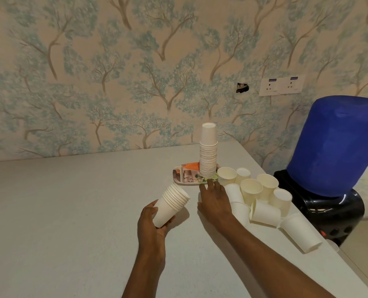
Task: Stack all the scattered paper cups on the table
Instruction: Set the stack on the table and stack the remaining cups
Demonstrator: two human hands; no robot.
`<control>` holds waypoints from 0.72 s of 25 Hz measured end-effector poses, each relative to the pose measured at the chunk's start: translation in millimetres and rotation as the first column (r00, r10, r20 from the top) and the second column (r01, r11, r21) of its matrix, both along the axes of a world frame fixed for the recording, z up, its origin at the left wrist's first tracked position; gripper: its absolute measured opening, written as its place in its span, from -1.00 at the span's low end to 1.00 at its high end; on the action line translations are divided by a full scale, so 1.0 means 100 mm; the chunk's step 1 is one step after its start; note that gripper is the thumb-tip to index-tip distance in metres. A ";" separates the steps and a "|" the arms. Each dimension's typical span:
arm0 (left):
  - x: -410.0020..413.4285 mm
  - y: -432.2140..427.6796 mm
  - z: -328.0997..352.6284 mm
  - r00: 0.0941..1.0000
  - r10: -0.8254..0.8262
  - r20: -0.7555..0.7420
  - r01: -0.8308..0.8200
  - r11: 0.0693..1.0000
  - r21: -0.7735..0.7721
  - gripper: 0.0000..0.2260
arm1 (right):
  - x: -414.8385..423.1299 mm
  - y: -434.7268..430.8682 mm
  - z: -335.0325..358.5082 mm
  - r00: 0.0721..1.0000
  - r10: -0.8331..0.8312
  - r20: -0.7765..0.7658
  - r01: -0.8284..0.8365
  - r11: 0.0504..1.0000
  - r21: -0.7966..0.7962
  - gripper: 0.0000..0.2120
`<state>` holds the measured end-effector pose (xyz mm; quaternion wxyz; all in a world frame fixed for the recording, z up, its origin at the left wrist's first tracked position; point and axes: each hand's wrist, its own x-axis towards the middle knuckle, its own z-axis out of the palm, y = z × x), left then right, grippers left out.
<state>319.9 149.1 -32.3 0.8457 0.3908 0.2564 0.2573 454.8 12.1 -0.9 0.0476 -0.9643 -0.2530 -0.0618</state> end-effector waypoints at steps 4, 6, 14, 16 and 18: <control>-0.01 0.03 0.00 1.000 -0.004 -0.019 0.004 1.000 0.010 -0.59 | -0.02 0.01 -0.03 0.999 0.014 0.029 -0.018 0.985 0.171 -0.43; -0.03 0.05 -0.02 1.000 -0.005 -0.026 0.005 1.000 0.029 -0.69 | -0.10 -0.02 0.12 0.995 -0.016 -0.098 0.075 0.762 0.643 -0.47; -0.11 -0.23 0.06 0.999 -0.039 -0.030 0.039 0.999 0.025 -0.72 | -0.67 -0.07 0.36 0.979 0.189 -0.076 0.046 0.157 0.987 -0.65; -0.16 -0.34 0.09 0.999 -0.044 -0.026 0.045 0.999 0.016 -0.73 | -0.80 -0.12 0.26 0.976 0.197 -0.089 0.047 0.210 0.977 -0.64; -0.20 -0.43 0.11 0.998 -0.052 -0.017 0.052 0.999 -0.017 -0.70 | -0.93 -0.17 0.19 0.956 0.247 -0.156 0.081 0.292 0.953 -0.67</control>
